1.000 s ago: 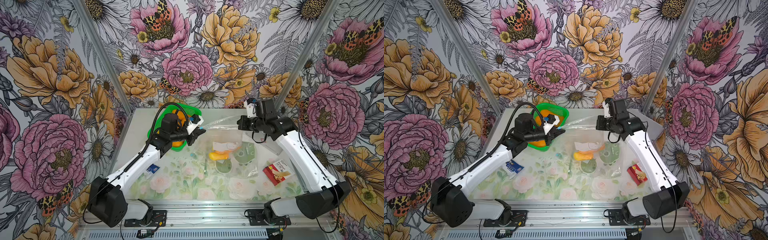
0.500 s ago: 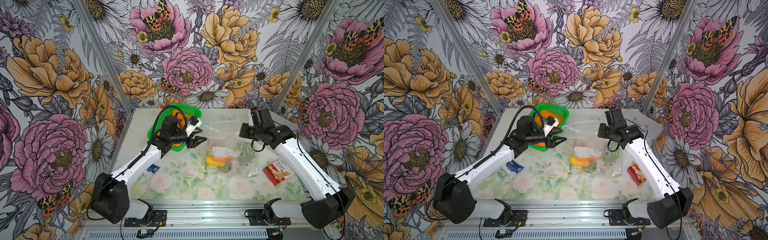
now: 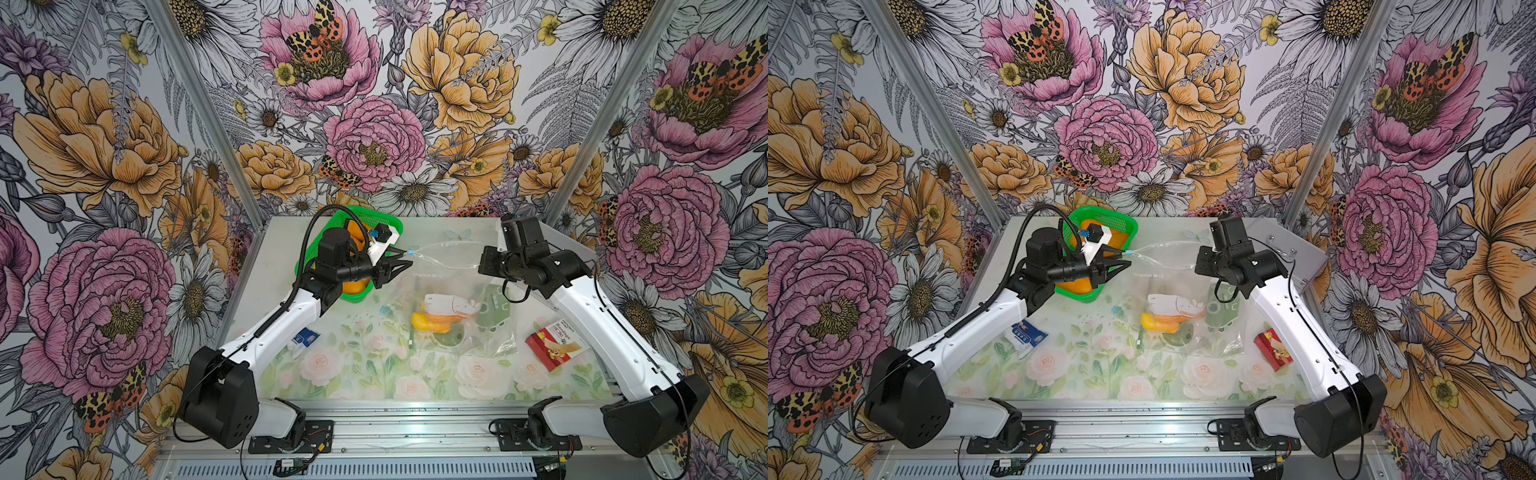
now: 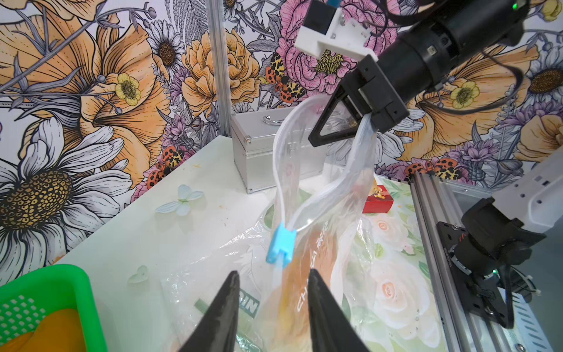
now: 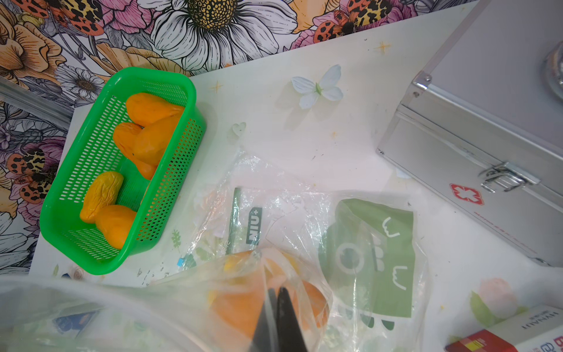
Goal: Place the mango in a zip-top bag and seal the zipper
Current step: Zip the zipper on the zipper food storage bag.
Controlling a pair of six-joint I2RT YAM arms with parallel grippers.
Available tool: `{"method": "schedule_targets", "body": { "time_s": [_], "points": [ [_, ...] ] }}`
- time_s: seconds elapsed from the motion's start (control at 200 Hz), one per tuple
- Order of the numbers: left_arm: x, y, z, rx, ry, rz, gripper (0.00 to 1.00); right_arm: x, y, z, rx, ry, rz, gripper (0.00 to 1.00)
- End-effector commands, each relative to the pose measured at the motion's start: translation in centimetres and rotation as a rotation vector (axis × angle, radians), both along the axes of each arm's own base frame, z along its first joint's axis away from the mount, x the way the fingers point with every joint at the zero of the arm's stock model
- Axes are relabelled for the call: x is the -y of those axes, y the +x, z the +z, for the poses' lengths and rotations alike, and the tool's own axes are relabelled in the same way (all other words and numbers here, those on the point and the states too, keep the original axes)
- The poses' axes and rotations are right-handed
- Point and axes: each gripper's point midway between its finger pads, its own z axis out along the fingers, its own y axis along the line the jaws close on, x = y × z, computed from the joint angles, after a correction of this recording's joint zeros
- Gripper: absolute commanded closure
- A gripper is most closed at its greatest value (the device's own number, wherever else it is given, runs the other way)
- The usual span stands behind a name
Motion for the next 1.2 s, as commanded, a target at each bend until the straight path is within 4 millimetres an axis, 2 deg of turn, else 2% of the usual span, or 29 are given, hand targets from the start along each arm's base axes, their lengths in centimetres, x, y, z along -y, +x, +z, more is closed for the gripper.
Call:
{"method": "schedule_targets", "body": {
  "time_s": [0.0,0.09,0.19,0.395,0.52,0.595,0.741,0.816,0.896,1.036,1.191],
  "points": [
    [0.8,-0.1,1.6,0.031,-0.032,-0.043,0.81,-0.4,0.0,3.3,0.093,0.027,0.024,0.98],
    [1.2,-0.2,1.9,0.042,-0.034,-0.055,1.0,-0.5,0.0,3.8,0.107,0.025,0.035,0.93],
    [1.1,-0.2,2.2,0.056,-0.035,-0.053,1.0,-0.7,-0.1,4.9,0.139,0.014,0.07,0.85],
    [0.8,-0.6,3.2,0.108,-0.036,-0.061,1.0,-0.1,-1.0,10.9,0.306,-0.035,0.138,0.68],
    [0.8,-0.7,3.7,0.135,-0.036,-0.071,1.0,-1.0,-1.7,13.5,0.378,-0.058,0.242,0.45],
    [0.8,-0.6,4.0,0.147,-0.036,-0.075,1.0,-1.0,-1.6,13.8,0.394,-0.095,0.264,0.35],
    [0.9,-0.6,4.8,0.168,-0.042,-0.084,1.0,0.4,-0.6,13.1,0.37,-0.156,0.195,0.25],
    [0.9,-0.5,5.0,0.177,-0.044,-0.087,1.0,0.1,-0.3,12.4,0.352,-0.152,0.201,0.23],
    [1.0,-0.6,5.0,0.19,-0.04,-0.096,1.0,-1.4,-0.4,12.1,0.344,-0.119,0.279,0.23],
    [0.6,-0.5,5.2,0.205,-0.04,-0.104,1.0,-6.7,-2.3,12.4,0.401,-0.039,0.636,0.28],
    [0.2,-0.6,5.5,0.209,-0.046,-0.114,1.0,-10.4,-3.8,13.8,0.491,0.042,0.881,0.31]
  ]
}}
